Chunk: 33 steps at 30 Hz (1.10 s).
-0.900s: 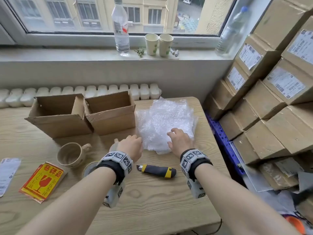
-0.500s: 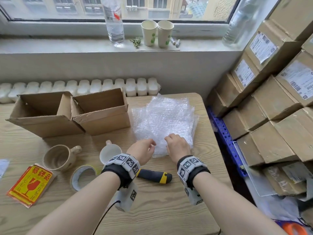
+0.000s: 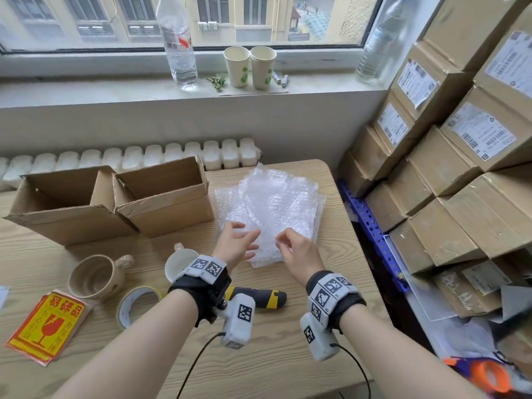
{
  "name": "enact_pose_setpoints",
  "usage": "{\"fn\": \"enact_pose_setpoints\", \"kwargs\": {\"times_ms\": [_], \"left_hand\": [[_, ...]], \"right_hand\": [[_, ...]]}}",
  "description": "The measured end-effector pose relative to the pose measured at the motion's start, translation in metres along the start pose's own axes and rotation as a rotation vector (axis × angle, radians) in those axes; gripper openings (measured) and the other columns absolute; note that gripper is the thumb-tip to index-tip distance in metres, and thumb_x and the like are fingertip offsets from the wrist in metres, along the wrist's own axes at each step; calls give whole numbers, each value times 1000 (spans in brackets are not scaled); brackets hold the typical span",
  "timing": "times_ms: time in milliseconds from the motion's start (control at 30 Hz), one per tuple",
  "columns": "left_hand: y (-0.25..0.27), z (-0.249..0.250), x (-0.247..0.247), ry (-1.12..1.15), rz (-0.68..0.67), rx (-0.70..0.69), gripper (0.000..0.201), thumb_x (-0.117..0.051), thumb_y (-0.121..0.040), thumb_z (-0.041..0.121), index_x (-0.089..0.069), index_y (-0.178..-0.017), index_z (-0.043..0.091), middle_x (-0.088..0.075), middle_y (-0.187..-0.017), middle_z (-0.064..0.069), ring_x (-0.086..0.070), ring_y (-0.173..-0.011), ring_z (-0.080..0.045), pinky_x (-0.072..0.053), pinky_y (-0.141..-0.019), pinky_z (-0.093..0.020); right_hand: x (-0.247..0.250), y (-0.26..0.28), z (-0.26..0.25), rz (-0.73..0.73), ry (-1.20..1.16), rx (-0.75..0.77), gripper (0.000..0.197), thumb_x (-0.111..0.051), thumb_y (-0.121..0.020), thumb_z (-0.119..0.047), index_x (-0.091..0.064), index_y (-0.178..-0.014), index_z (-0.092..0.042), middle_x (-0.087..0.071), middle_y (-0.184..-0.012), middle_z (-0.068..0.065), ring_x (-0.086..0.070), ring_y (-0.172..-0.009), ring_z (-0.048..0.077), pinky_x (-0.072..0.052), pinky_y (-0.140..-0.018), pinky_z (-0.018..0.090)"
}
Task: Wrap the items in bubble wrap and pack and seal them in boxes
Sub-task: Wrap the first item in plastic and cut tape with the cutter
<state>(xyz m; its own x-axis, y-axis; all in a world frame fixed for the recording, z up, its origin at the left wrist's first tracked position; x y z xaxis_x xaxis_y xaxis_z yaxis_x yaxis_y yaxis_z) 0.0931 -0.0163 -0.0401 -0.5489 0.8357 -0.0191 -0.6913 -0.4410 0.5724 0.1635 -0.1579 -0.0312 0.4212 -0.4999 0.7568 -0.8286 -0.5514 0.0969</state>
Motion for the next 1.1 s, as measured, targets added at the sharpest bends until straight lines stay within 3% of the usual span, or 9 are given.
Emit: {"fn": "enact_pose_setpoints", "kwargs": {"times_ms": [100, 200, 300, 433, 567, 700, 800, 900, 1100], "left_hand": [[6, 0, 5, 70, -29, 3, 43, -68, -86, 16, -43, -120, 9, -58, -101, -10, -64, -86, -25, -57, -75, -36], [9, 2, 12, 32, -50, -51, 27, -65, -87, 8, -57, -112, 1, -63, -91, -8, -64, -70, -15, -56, -66, -29], [11, 5, 19, -37, -60, -112, 11, -65, -86, 6, -63, -95, 1, -63, -80, -5, -62, -64, -12, -53, -55, -22], [19, 10, 26, -141, -105, -186, 5, -69, -83, 4, -64, -84, 4, -64, -75, -4, -62, -71, -15, -52, -58, -22], [23, 11, 36, -129, -68, -210, 9, -69, -81, -1, -61, -84, 4, -66, -80, -12, -64, -74, -23, -57, -63, -30], [26, 13, 45, -214, -6, -232, 15, -58, -88, 0, -58, -88, 15, -60, -82, -7, -61, -77, -22, -55, -77, -44], [28, 19, 56, -251, 19, -271, 20, -49, -94, 4, -62, -85, 17, -60, -82, -4, -58, -75, -20, -53, -71, -41], [27, 25, 72, -323, 12, -294, 18, -42, -97, 9, -60, -92, 9, -59, -85, -10, -53, -73, -22, -44, -60, -34], [31, 40, 99, -425, -97, -339, 15, -45, -97, 10, -57, -89, 9, -64, -93, -17, -57, -80, -23, -45, -68, -38]], "right_hand": [[-5, 14, -5, -14, -18, 1, 7, -58, -92, -20, -62, -97, -19, -68, -98, -2, -63, -90, 17, -53, -79, 40], [-8, 23, -11, -11, -37, 17, 9, -63, -89, -24, -63, -98, -22, -68, -100, -5, -63, -93, 13, -53, -83, 39], [-9, 31, -23, -90, -123, -45, 39, -69, -82, -42, -58, -112, -19, -64, -108, -5, -61, -97, 10, -52, -87, 32], [-5, 34, -40, -70, -156, -130, 47, -61, -84, -53, -53, -118, -22, -62, -107, -9, -63, -88, 8, -52, -78, 28], [-5, 29, -44, -17, -124, -132, 16, -57, -92, -37, -61, -93, -21, -66, -96, -6, -64, -90, 13, -47, -72, 26], [-8, 28, -50, -21, -209, -129, 21, -57, -92, -38, -59, -83, -19, -63, -86, -5, -59, -82, 11, -49, -76, 29], [-6, 26, -48, 26, -261, -135, 22, -57, -92, -37, -61, -94, -15, -62, -94, -2, -58, -88, 11, -46, -77, 25], [-1, 19, -36, 72, -223, -169, 24, -60, -91, -28, -57, -111, -15, -58, -114, 0, -55, -105, 13, -46, -88, 30], [26, -4, -24, 84, -266, -201, 75, -74, -80, -17, -32, -141, -15, -38, -144, 2, -37, -132, 17, -33, -107, 32]]}}
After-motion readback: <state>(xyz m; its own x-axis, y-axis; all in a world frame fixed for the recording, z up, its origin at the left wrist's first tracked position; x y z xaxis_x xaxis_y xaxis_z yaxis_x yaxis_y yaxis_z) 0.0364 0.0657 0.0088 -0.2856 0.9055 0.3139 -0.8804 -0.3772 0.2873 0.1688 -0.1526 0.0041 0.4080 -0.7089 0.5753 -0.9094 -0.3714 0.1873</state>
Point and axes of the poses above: each hand's wrist, its own y-axis away from the middle knuckle, its own x-axis out of the back of the hand, z = x × y, the point moved 5 cm from there along -y, towards the middle knuckle
